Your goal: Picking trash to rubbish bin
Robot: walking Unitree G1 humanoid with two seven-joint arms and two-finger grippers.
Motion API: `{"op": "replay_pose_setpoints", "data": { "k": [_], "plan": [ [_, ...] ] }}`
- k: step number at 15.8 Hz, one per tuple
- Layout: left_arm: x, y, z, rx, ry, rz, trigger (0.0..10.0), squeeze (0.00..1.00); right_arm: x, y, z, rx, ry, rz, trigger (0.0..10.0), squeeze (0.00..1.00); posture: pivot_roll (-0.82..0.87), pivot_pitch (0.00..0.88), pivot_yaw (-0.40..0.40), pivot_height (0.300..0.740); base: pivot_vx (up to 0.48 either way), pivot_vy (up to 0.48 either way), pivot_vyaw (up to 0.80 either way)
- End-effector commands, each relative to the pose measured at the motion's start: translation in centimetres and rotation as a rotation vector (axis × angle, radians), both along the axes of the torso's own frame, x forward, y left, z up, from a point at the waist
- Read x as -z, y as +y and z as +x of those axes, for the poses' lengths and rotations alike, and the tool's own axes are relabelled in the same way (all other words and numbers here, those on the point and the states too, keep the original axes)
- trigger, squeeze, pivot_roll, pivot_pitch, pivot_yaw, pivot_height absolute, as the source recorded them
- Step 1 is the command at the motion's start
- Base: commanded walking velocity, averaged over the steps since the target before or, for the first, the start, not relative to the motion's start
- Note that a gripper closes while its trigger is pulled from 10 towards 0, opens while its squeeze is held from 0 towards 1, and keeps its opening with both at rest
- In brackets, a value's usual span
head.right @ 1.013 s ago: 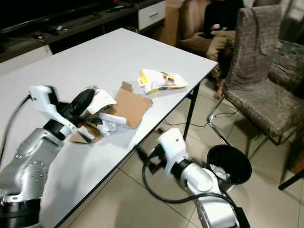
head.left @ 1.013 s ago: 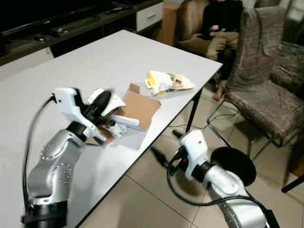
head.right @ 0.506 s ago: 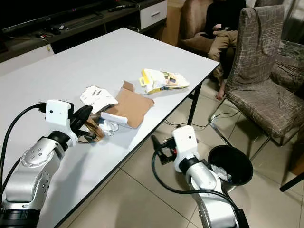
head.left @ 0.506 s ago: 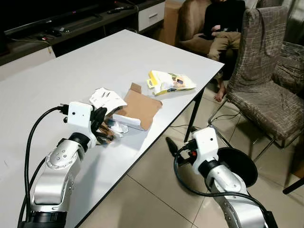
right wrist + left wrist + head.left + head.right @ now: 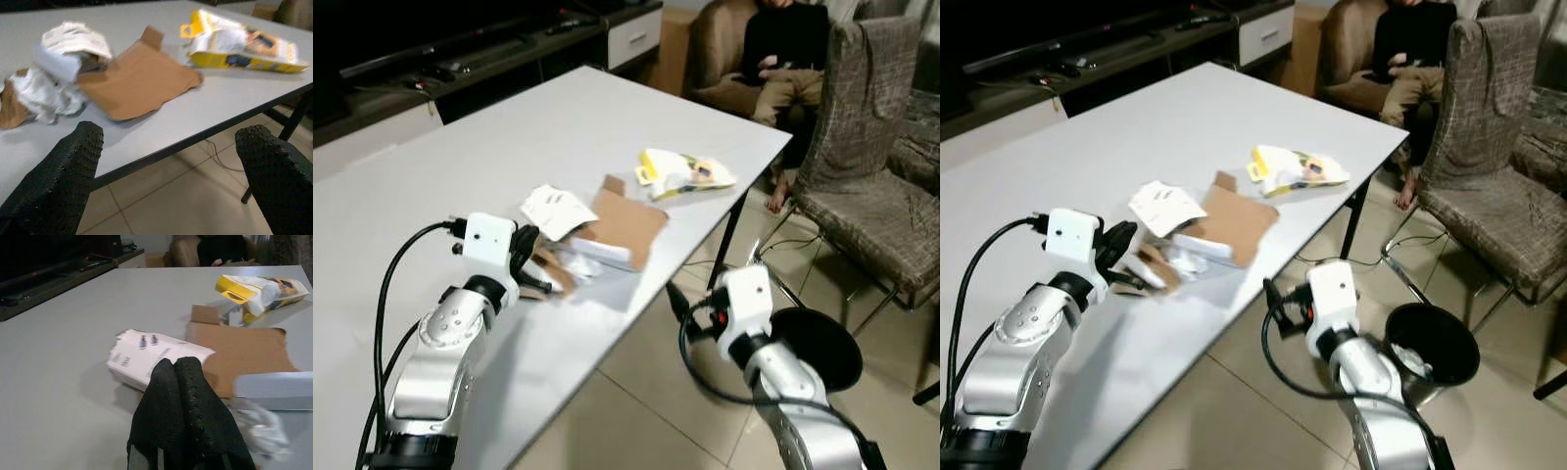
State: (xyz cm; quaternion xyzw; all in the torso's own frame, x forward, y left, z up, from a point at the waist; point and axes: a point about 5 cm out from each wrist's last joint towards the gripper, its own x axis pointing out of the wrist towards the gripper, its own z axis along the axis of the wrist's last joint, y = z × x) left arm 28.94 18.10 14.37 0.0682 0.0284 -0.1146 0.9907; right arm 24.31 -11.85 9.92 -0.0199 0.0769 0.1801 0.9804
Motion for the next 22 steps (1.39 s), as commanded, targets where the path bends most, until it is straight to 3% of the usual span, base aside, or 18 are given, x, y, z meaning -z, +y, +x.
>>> {"op": "replay_pose_setpoints", "data": {
  "k": [1, 7, 12, 14, 19, 22],
  "plan": [
    [0.0, 0.1, 0.2, 0.0, -0.003, 0.013, 10.0, 0.0, -0.3, 0.1, 0.0, -0.013, -0.018, -0.007, 10.0, 0.0, -0.02, 0.0, 0.035, 0.74, 0.0, 0.39, 0.0],
    [0.3, -0.2, 0.0, 0.008, 0.004, 0.01, 10.0, 0.0, -0.3, 0.1, -0.3, -0.022, -0.018, -0.011, 10.0, 0.0, -0.03, 0.0, 0.031, 0.74, 0.0, 0.398, 0.0],
    [0.4, -0.5, 0.1, 0.007, 0.004, 0.071, 10.0, 0.0, -0.3, -0.1, -0.4, -0.012, -0.018, -0.011, 10.0, 0.0, -0.03, 0.0, 0.033, 0.74, 0.0, -0.282, 0.0],
    [0.5, -0.4, 0.3, -0.021, 0.028, 0.029, 10.0, 0.0, -0.2, -0.1, -0.5, -0.007, -0.017, -0.009, 10.0, 0.0, -0.03, 0.0, 0.034, 0.74, 0.0, -0.174, 0.0],
    [0.8, -1.1, 0.6, 0.019, 0.052, 0.024, 10.0, 0.0, -0.3, -0.3, -0.4, -0.007, -0.018, -0.014, 10.0, 0.0, -0.03, 0.0, 0.033, 0.74, 0.0, 0.0, 0.0],
    [1.2, -1.5, 0.9, 0.02, 0.069, -0.059, 10.0, 0.0, -0.5, -0.7, -0.2, -0.01, -0.022, -0.035, 10.0, 0.0, -0.03, 0.0, 0.027, 0.74, 0.0, 0.0, 0.0]
  ]
}}
